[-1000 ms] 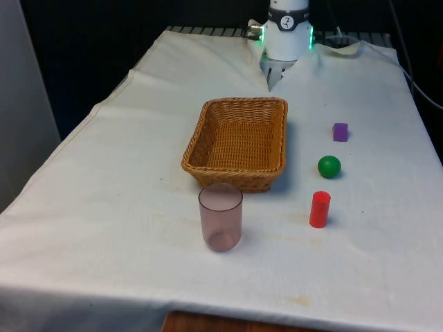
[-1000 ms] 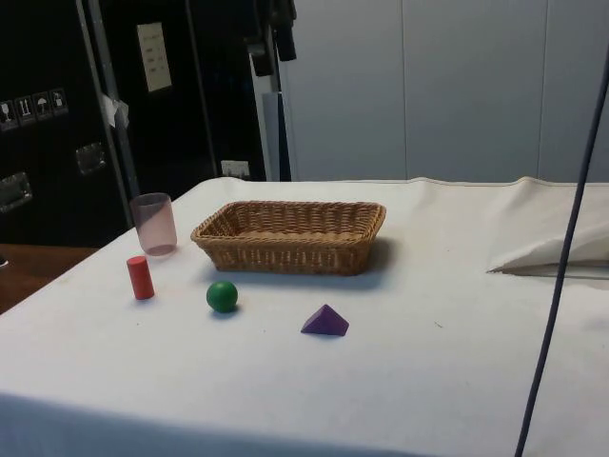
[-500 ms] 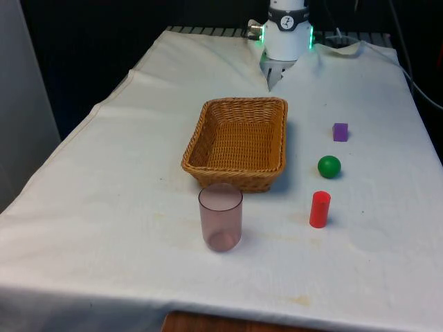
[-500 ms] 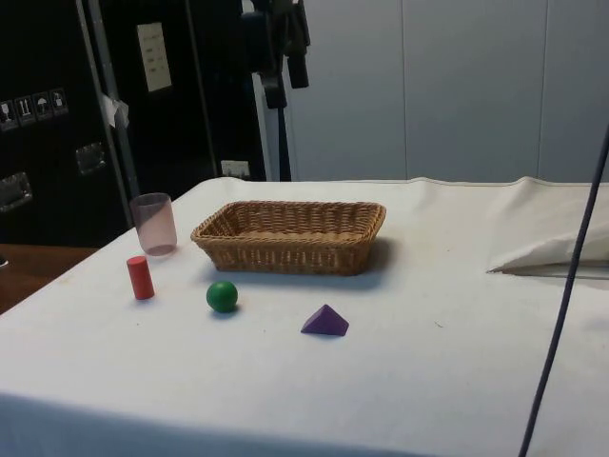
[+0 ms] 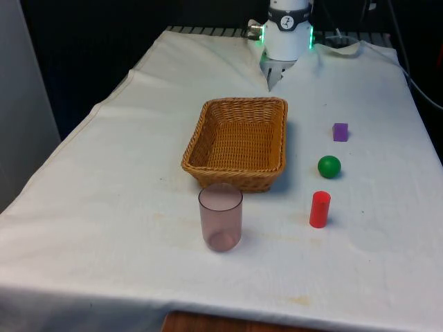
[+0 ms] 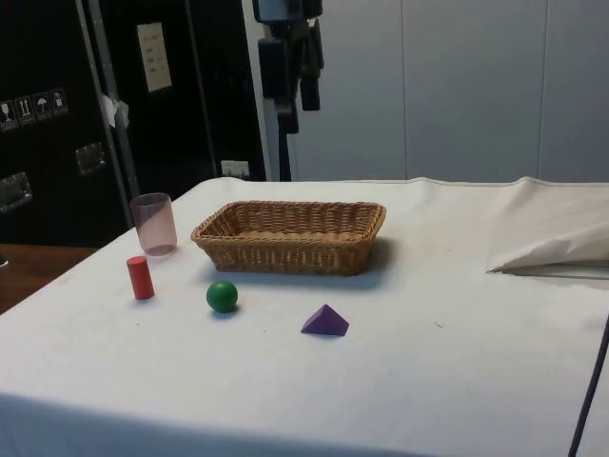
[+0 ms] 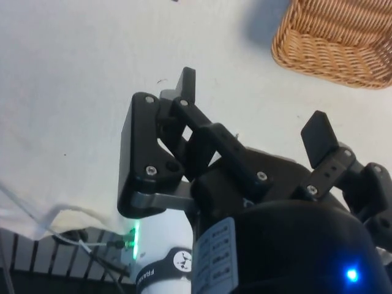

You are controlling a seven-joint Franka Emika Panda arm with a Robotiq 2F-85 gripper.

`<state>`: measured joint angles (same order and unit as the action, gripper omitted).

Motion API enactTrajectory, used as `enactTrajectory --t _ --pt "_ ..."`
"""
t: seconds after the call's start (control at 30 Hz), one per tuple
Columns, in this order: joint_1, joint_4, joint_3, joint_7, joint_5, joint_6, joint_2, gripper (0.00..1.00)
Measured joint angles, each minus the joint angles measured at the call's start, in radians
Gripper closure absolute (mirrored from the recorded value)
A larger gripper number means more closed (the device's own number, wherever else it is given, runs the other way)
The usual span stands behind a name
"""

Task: Pick up the triangular block and place it into the basket.

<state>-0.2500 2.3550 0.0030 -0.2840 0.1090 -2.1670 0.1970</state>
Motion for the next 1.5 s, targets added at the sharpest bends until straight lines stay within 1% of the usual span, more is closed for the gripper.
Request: enactTrajectory --t 0.1,0.17,0.2,0.23,0.3,0.4,0.43,0.47,0.57,0.6,0.67,0.73,0.87,0.93,1.0,1.3,1.37,1.47,1.5 --pt "0.0 0.037 0.002 -0.003 0.0 -0.034 0.018 0.0" --pt "0.0 0.037 0.002 -0.003 0.0 -0.034 0.018 0.0" --pt "0.0 0.05 0.003 -0.004 0.0 -0.045 0.024 0.0" --pt "0.0 0.076 0.005 -0.007 0.0 -0.072 0.034 0.0" --pt "0.0 0.102 0.006 -0.009 0.0 -0.097 0.043 0.0" --pt "0.0 0.134 0.01 -0.012 0.0 -0.133 0.053 0.0" --pt "0.0 0.134 0.01 -0.012 0.0 -0.133 0.053 0.0" --pt "0.0 0.152 0.014 -0.018 0.0 -0.155 0.056 0.0" --pt "0.0 0.175 0.023 -0.031 0.0 -0.186 0.056 0.0" --pt "0.0 0.189 0.03 -0.04 0.0 -0.207 0.056 0.0" --pt "0.0 0.189 0.03 -0.04 0.0 -0.207 0.056 0.0" --pt "0.0 0.207 0.043 -0.057 0.0 -0.237 0.052 0.0" --pt "0.0 0.218 0.065 -0.085 0.0 -0.276 0.025 0.0" --pt "0.0 0.217 0.076 -0.101 0.0 -0.307 -0.008 0.0" --pt "0.0 0.217 0.078 -0.106 0.0 -0.316 -0.019 0.0" --pt "0.0 0.212 0.092 -0.141 0.0 -0.394 -0.112 0.0" --pt "0.0 0.213 0.093 -0.145 0.0 -0.402 -0.121 0.0" --pt "0.0 0.214 0.096 -0.155 0.0 -0.429 -0.149 0.0" --pt "0.0 0.215 0.098 -0.162 0.0 -0.447 -0.167 0.0"
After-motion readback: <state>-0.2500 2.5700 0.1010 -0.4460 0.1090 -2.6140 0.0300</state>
